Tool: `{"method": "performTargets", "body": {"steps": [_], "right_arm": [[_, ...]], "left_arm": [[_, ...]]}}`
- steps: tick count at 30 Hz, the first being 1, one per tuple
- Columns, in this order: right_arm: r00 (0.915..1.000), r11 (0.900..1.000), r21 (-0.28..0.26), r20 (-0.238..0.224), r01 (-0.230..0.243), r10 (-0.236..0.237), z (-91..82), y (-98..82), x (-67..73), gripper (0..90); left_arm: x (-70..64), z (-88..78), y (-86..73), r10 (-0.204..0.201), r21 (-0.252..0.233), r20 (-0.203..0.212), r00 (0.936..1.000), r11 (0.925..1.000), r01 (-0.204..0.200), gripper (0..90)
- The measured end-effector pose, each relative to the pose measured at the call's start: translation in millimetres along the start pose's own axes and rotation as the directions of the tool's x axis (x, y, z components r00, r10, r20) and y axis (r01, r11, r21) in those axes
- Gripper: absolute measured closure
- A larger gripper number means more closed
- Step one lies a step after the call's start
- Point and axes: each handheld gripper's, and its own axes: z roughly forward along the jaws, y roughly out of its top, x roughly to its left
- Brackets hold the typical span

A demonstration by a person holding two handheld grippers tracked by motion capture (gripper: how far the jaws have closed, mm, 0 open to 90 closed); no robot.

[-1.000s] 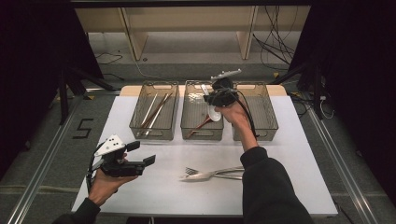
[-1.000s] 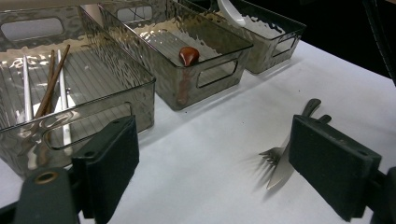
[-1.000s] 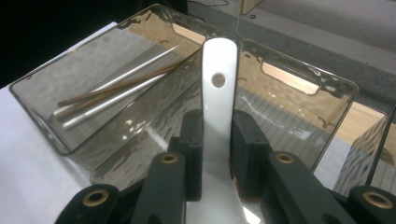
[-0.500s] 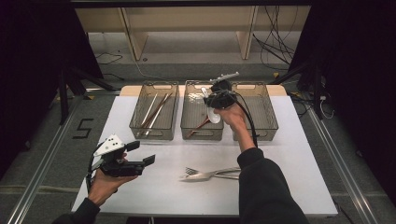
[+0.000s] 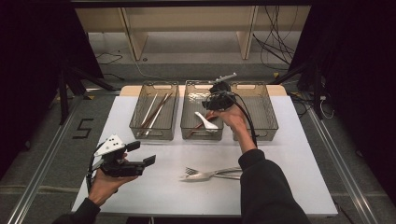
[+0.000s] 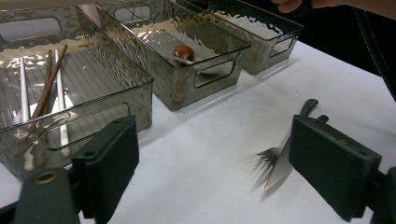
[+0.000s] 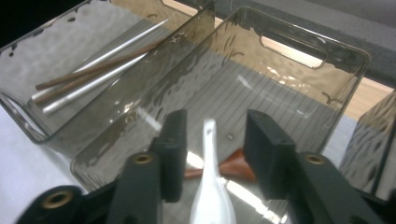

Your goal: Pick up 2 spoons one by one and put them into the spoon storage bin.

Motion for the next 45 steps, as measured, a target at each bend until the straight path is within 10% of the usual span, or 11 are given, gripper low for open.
{"method": "performTargets", "body": {"steps": [8,24,45], "right_arm": [[0.9946,0.997,-0.032,-0.076,0.069,-0.071,-26.7,-4.2,7.1,43.0],[0.9494,0.970,-0.012,-0.200,0.244,-0.242,-81.0,-62.2,25.8,37.4],[0.8975,0.901,0.158,-0.259,0.404,-0.357,-70.5,-110.8,39.0,33.3]], "left_arm": [[0.8,-0.7,0.0,-0.003,-0.002,0.000,1.0000,1.0000,0.003,16.0],[1.4,-0.4,-0.1,-0.001,0.002,-0.006,1.0000,1.0000,0.001,15.8],[1.2,-0.4,1.2,0.005,0.000,-0.007,1.0000,1.0000,-0.005,15.8]]}}
